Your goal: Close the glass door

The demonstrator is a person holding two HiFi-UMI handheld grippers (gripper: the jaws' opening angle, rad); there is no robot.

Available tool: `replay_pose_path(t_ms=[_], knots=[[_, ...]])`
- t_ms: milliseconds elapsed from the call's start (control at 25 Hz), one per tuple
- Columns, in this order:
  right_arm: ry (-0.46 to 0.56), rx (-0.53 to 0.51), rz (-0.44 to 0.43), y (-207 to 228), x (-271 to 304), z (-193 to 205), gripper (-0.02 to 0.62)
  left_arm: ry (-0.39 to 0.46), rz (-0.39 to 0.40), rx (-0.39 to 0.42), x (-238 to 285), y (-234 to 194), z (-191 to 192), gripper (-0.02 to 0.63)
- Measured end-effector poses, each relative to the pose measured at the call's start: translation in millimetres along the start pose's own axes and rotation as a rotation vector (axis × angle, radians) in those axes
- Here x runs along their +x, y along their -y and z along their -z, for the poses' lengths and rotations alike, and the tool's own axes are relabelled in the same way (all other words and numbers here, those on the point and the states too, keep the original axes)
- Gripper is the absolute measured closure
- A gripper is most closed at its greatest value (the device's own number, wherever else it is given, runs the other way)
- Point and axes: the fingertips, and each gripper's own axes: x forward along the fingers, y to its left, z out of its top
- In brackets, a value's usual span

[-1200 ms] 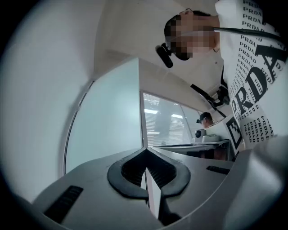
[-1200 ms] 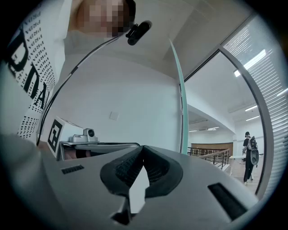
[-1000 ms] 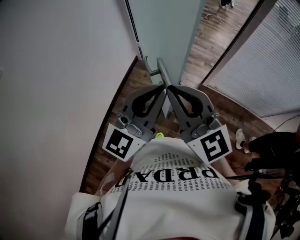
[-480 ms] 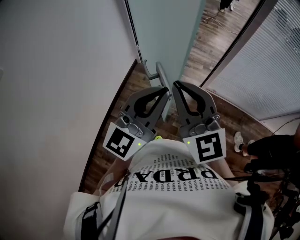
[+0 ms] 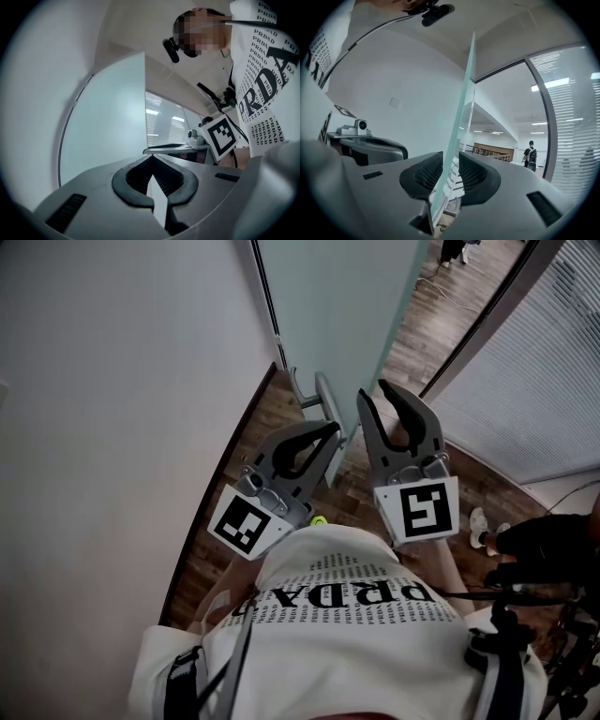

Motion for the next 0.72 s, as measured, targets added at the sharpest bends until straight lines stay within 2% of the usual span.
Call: replay_pose_path(t_ms=[120,400,720], knots=[[-0.006,-0.026,0.003,-2,0,-1,0.528,0.004,0.006,0.000,1,0,-2,0.612],[-0.024,0.010,-0.015,2,-5,-7,0.529,-0.013,0.024,-0.007,5,-8,-1,0.612],[-0.052,-0.008,0.019,11,1,-15,0.529,-0.025,0.085,-0.020,18,-22,-2,0.612]])
